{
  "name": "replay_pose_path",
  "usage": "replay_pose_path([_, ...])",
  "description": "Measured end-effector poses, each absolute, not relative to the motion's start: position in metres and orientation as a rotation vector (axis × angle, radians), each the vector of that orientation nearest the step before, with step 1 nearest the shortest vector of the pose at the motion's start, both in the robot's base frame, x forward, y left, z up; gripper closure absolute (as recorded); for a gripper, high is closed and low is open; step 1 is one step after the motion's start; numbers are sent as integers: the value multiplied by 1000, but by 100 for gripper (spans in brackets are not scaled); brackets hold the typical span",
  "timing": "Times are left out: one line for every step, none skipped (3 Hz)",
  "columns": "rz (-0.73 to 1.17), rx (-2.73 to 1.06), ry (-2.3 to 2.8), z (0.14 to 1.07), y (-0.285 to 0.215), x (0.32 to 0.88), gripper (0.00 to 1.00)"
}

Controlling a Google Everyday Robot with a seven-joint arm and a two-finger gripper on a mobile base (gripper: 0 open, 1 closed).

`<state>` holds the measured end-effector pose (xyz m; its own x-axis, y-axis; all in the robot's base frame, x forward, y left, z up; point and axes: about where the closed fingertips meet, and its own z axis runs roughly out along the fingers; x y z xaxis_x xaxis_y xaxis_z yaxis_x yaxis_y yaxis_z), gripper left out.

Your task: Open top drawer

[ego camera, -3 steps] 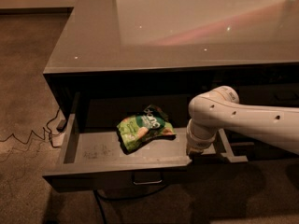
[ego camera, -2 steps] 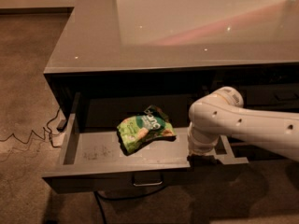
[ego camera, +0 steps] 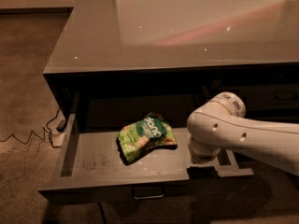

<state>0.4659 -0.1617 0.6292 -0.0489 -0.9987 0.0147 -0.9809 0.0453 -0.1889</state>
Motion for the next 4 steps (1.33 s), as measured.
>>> replay_pose_path([-218, -2087, 2177, 628, -158, 465, 100])
replay_pose_path([-250, -2067, 2187, 641, -160, 434, 100])
replay_pose_path([-255, -2067, 2186, 643, -160, 434, 100])
replay_pose_path([-255, -2067, 2186, 643, -160, 434, 82])
